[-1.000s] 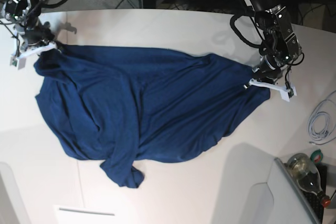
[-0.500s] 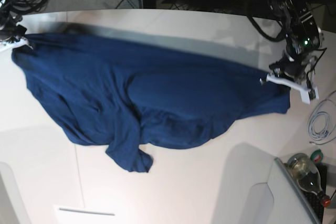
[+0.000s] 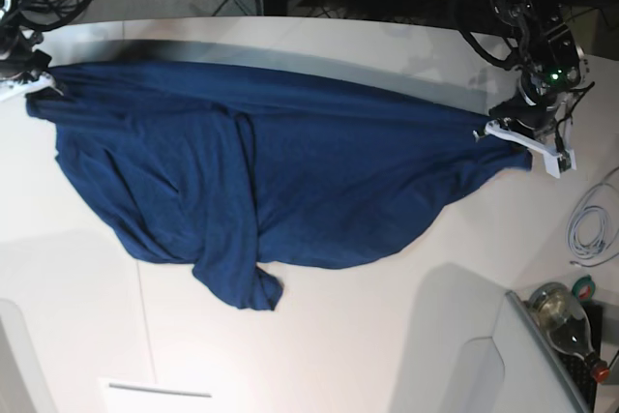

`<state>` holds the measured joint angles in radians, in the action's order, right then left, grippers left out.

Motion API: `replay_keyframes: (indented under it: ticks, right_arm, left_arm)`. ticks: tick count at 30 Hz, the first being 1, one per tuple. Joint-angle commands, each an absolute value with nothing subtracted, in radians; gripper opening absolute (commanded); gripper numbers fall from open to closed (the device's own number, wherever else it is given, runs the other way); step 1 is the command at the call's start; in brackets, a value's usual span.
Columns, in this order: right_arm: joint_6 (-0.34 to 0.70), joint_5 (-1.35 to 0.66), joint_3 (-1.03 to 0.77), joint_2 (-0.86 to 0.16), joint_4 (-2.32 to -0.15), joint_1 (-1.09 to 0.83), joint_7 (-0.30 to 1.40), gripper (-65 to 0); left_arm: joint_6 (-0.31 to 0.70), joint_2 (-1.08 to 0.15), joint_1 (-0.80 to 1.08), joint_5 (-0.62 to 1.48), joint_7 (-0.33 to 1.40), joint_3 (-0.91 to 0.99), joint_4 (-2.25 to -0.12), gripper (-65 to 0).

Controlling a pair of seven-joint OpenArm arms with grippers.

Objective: Layout the t-shirt on the table in an organized manner, then fold the t-shirt properly
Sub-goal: 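Lift the shirt with both grippers and swing it up and back down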

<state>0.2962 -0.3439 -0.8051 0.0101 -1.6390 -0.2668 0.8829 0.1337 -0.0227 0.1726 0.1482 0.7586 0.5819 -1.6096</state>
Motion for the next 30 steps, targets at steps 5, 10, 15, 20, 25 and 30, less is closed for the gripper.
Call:
replay_keyframes:
  ticks: [5,10,15,20,25,30]
  right_arm:
    - [0.292,-0.295,-0.811,-0.018,-1.492,-0.252,0.862,-65.0]
    - [0.295,-0.282,-0.812,-0.019,-1.414,-0.240,0.860,-65.0]
    - [0.295,-0.282,-0.811,-0.022,-1.417,-0.236,0.860,-65.0]
    - [0.295,-0.280,-0.809,-0.073,-1.461,-0.165,0.866,-65.0]
    - [0.291,-0.278,-0.691,-0.220,-1.299,0.090,0.858,-65.0]
    - [0.291,-0.278,-0.466,-0.351,-0.946,0.437,0.710,-65.0]
  left_arm:
    - [0.130,-0.033,0.220,0.140,0.731,0.535,-1.600,-65.0]
    - [0.130,-0.031,0.242,0.145,0.731,0.529,-1.600,-65.0]
    - [0.130,-0.031,0.237,0.140,0.731,0.532,-1.606,-65.0]
    - [0.130,-0.036,0.154,0.137,0.739,0.527,-1.635,-65.0]
    - [0.125,-0.076,-0.077,0.136,0.739,0.380,-1.500,-65.0]
    - [0.124,-0.079,-0.433,0.058,0.727,0.240,-1.144,-65.0]
